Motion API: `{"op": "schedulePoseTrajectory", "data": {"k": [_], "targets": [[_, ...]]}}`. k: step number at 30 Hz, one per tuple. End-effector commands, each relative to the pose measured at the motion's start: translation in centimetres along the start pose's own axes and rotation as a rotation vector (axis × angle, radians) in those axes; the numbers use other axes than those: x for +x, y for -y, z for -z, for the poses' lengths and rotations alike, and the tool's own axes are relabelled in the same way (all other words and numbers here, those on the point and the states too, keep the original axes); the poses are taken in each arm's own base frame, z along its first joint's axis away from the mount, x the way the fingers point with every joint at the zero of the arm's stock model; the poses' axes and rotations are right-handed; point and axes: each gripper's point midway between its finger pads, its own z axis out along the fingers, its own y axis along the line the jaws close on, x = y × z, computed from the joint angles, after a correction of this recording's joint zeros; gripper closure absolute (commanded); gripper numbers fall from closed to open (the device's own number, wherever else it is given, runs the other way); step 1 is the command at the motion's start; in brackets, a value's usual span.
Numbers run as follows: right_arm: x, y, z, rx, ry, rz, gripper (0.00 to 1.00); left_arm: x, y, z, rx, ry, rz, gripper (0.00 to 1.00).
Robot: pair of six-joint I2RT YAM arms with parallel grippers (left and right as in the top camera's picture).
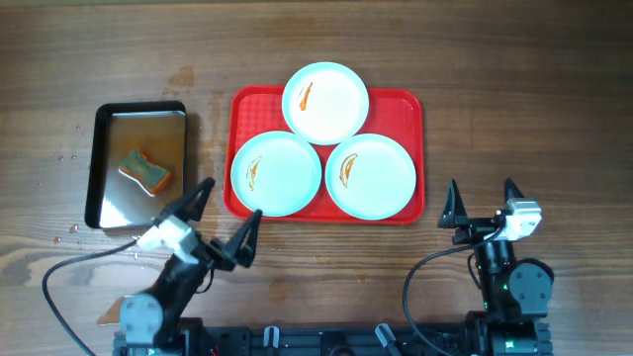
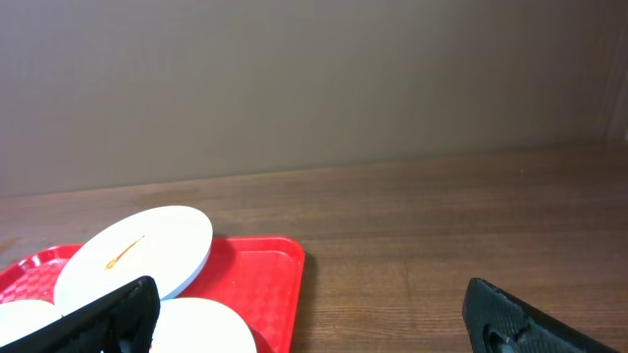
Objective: Clean dirty plates on tray and stack at the side
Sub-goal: 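Reach the left gripper into the water tray and grasp the sponge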
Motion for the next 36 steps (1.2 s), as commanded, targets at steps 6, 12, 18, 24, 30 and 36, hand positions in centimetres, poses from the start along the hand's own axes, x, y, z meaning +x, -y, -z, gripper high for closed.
{"op": "schedulePoseTrajectory", "data": {"k": [6, 12, 18, 24, 30, 36], "targets": [[-0.2, 0.0, 0.0, -0.004, 0.008, 0.015, 0.0, -6.3, 2.0, 0.0, 0.015, 0.134, -0.126, 0.0], [-0.2, 0.0, 0.0, -0.004, 0.008, 0.016, 0.0, -8.1, -6.6, 1.2, -0.631, -0.257, 0.037, 0.0], [-0.2, 0.0, 0.0, -0.004, 0.008, 0.016, 0.0, -5.5, -6.9, -1.1, -0.591, -0.483, 0.154, 0.0], [-0.2, 0.0, 0.0, -0.004, 0.008, 0.016, 0.01, -4.9, -9.4, -2.4, -0.706, -0.458, 0.326, 0.0], [-0.2, 0.0, 0.0, -0.004, 0.008, 0.016, 0.0, -1.7, -16.1, 1.9, -1.215, -0.675, 0.419, 0.0], [-0.2, 0.0, 0.0, -0.004, 0.008, 0.016, 0.0, 4.6, -15.1, -1.6, -1.023, -0.872, 0.69, 0.0]]}}
